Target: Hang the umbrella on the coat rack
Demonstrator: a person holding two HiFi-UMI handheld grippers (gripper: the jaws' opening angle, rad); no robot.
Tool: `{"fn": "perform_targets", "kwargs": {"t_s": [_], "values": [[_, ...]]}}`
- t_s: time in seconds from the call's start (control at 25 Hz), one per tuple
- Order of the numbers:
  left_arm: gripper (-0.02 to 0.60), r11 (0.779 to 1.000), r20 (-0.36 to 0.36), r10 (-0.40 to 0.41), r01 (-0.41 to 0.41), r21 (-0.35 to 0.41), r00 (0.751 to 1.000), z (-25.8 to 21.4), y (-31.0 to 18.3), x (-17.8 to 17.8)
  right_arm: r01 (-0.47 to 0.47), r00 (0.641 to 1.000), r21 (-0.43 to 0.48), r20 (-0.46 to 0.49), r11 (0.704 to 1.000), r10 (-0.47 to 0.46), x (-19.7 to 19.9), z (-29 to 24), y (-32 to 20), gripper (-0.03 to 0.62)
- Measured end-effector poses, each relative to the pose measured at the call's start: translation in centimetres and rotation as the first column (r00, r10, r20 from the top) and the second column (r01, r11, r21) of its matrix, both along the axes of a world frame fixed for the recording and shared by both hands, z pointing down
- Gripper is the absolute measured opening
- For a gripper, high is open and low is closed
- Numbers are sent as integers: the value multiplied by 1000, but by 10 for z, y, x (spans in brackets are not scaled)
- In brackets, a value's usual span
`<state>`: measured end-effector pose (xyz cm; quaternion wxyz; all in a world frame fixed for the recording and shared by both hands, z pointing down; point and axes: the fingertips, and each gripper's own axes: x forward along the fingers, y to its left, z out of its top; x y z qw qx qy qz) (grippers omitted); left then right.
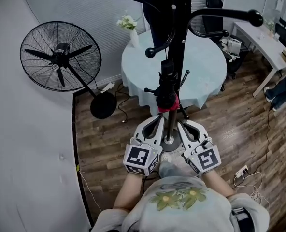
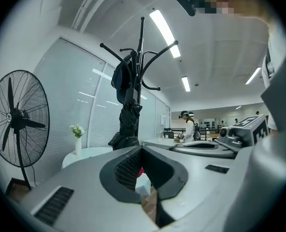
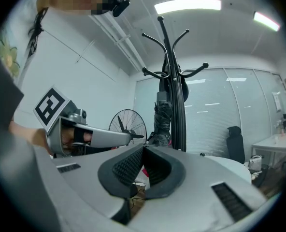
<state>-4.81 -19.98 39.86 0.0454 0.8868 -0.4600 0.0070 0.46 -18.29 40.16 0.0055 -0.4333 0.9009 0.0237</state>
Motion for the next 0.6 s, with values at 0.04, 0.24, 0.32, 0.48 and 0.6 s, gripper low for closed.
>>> {"fn": "perform_targets", "kwargs": {"t_s": [0.04, 0.24, 0.32, 0.48, 0.6], "values": [[2, 1000, 1, -2, 2, -5, 1000, 2, 3, 1, 0, 1000, -3, 0, 1000, 0, 1, 1, 2, 3], [2, 1000, -4, -12, 12, -27, 1000, 10, 13, 2, 5, 1000, -15, 2, 1000, -5, 5, 4, 10, 3], [2, 999, -12, -10, 10, -37, 1000, 13, 17, 3, 6, 1000, -21, -10, 1000, -6, 8, 5, 14, 3], [2, 999, -8, -6, 6, -43, 1000, 16, 25, 7, 10, 1000, -26, -18, 1000, -10, 12, 8, 21, 2], [2, 999, -3, -3, 3, -39, 1000, 16, 30, 10, 18, 1000, -18, -7, 1000, -18, 12, 6, 26, 3]]}}
